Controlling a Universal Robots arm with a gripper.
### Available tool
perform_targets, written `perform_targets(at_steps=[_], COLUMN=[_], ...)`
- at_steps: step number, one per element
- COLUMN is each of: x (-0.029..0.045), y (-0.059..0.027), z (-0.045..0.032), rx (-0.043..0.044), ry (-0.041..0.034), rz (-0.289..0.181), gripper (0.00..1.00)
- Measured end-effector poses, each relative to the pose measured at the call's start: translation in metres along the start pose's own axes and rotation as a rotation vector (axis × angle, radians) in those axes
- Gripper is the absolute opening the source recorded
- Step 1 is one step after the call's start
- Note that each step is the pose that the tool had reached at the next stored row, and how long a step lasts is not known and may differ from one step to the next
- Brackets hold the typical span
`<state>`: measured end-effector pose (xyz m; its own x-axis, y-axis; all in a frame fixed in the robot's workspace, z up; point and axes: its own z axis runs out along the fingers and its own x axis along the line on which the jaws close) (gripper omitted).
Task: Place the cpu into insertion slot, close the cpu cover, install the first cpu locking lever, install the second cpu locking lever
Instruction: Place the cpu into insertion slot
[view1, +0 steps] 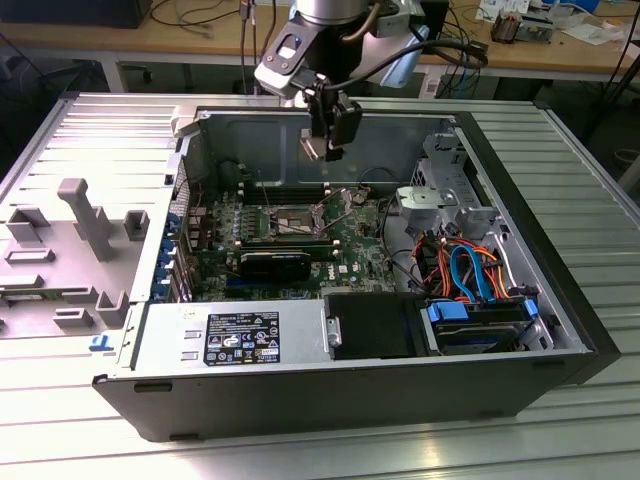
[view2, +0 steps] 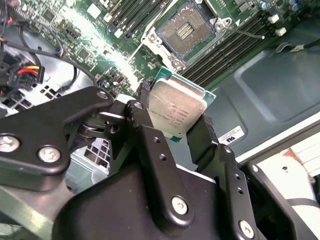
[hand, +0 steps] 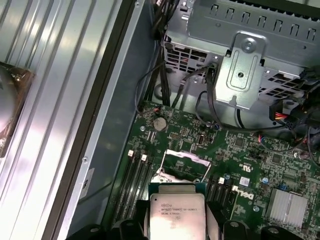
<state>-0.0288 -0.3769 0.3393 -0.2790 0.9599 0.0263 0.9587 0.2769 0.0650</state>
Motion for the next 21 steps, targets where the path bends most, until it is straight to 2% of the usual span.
perform_targets(at_steps=[9, 16, 21], x=[-0.0001, 0.0004, 0.0003], y=[-0.0004, -0.0026, -0.0033], z=[0.0047, 0.0078, 0.0130], rx=[0.0037, 0.0031, 0.0027], ry=[-0.0022, -0.0039, -0.0078], rz=[0.058, 0.089, 0.122], gripper=[0.54, 0.54, 0.54])
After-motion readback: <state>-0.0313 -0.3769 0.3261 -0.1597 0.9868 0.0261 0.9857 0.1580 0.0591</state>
